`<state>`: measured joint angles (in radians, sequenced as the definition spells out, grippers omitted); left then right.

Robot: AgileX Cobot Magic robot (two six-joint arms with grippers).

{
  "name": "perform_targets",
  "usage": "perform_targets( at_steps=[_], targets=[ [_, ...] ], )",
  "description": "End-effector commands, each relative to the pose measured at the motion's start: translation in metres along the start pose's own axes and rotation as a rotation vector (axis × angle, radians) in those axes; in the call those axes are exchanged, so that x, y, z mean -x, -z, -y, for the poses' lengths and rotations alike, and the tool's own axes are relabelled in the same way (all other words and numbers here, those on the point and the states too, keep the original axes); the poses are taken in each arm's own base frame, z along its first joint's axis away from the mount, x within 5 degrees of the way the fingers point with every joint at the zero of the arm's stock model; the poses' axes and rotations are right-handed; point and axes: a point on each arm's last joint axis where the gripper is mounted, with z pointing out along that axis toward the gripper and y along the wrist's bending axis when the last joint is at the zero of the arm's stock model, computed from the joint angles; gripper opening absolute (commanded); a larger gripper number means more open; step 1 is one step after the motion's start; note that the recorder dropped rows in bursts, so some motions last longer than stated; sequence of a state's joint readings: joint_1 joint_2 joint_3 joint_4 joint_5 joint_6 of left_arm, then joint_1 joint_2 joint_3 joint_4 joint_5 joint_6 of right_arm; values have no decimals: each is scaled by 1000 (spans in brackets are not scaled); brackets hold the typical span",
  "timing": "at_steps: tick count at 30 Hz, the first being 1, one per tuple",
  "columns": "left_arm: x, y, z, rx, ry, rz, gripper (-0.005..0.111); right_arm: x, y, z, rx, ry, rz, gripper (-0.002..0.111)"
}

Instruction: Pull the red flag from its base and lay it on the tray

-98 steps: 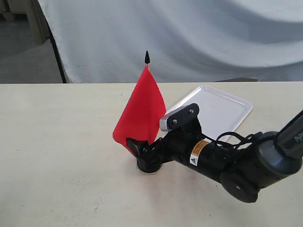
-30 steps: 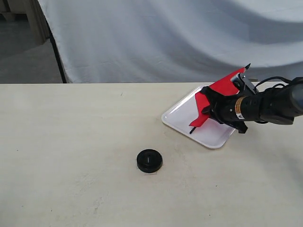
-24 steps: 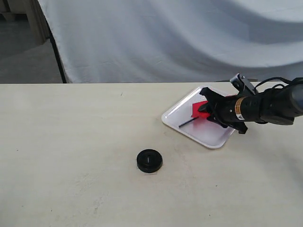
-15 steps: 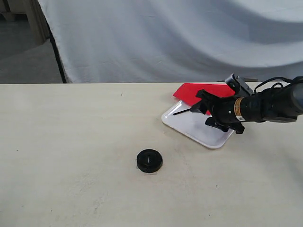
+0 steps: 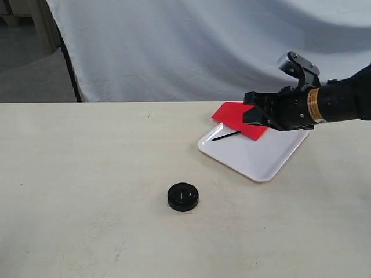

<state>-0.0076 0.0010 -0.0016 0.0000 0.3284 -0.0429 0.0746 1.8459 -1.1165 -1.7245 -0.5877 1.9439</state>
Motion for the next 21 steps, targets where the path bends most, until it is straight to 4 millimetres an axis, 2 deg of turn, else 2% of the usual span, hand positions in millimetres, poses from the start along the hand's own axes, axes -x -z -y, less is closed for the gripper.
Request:
perform_targets(
  at_steps=[1, 4, 7, 9, 11, 14, 16, 18, 19, 21],
  targets=[
    [0, 0, 0, -9, -3, 2, 0, -22, 28, -18, 54, 291, -30, 0],
    [0, 0, 0, -9, -3, 2, 0, -42, 50, -19, -62, 409, -22, -1],
    [0, 0, 0, -9, -3, 2, 0, -48, 80, -26, -301, 514, 53, -1],
    [0, 0, 0, -9, -3, 2, 0, -46, 105, -38, -508, 572, 158, -1],
    [0, 0, 0, -9, -3, 2, 0, -42, 130, -54, -631, 614, 269, -1],
    [0, 0, 0, -9, -3, 2, 0, -38, 161, -73, -707, 632, 405, -1],
    [0, 0, 0, -9, -3, 2, 0, -39, 178, -76, -732, 550, 457, -1],
    [0, 0, 0, -9, -3, 2, 0, -42, 190, -71, -796, 486, 440, -1],
    [0, 0, 0, -9, -3, 2, 0, -44, 192, -67, -846, 512, 388, -1],
    [0, 0, 0, -9, -3, 2, 0, -53, 191, -54, -975, 565, 196, -1]
  ],
)
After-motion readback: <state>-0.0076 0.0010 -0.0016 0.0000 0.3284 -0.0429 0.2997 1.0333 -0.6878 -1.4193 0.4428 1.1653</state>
